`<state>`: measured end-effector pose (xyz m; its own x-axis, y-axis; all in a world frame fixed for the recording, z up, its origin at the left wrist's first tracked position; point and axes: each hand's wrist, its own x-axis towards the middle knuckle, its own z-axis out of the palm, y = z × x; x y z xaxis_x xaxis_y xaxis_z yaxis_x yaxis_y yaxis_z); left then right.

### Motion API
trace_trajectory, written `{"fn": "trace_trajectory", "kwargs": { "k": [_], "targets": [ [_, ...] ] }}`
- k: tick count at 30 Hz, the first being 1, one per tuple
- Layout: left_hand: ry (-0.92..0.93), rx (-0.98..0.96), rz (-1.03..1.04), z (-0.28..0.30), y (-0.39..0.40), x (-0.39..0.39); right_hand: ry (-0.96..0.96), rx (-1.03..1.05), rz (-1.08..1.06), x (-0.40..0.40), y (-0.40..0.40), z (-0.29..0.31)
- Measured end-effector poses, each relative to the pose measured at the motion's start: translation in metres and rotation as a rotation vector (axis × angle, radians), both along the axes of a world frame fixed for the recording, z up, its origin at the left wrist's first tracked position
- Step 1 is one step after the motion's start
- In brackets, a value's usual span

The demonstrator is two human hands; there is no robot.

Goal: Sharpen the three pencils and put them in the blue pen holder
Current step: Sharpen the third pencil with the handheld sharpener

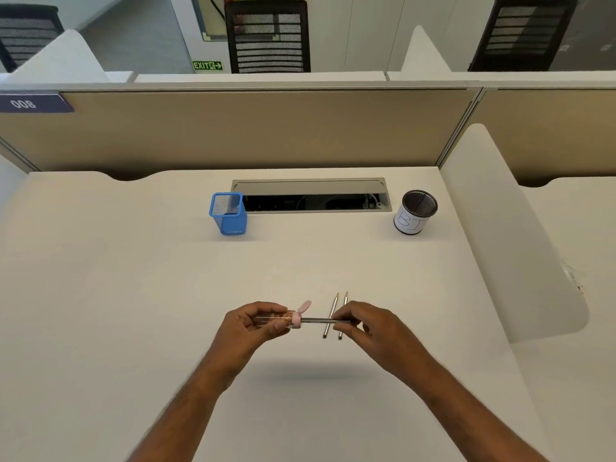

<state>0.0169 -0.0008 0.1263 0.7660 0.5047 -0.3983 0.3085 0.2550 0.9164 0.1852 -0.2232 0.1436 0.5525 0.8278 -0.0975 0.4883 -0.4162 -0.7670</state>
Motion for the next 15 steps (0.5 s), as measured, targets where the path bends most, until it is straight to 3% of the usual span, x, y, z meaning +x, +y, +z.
{"fn": "trace_trajectory", "kwargs": {
  "k": [2, 10, 15],
  "targets": [
    [-0.005, 0.008, -0.012, 0.002, 0.0, 0.001, 0.032, 0.012, 0.0, 0.001, 0.0, -0.004],
    [0.008, 0.094, -0.164, 0.003, 0.005, -0.001, 0.491, -0.09, 0.047, 0.015, -0.004, -0.013],
    [-0.034, 0.069, -0.067, 0.0, 0.016, -0.006, 0.523, -0.091, 0.007, 0.025, -0.012, -0.017]
  ]
}}
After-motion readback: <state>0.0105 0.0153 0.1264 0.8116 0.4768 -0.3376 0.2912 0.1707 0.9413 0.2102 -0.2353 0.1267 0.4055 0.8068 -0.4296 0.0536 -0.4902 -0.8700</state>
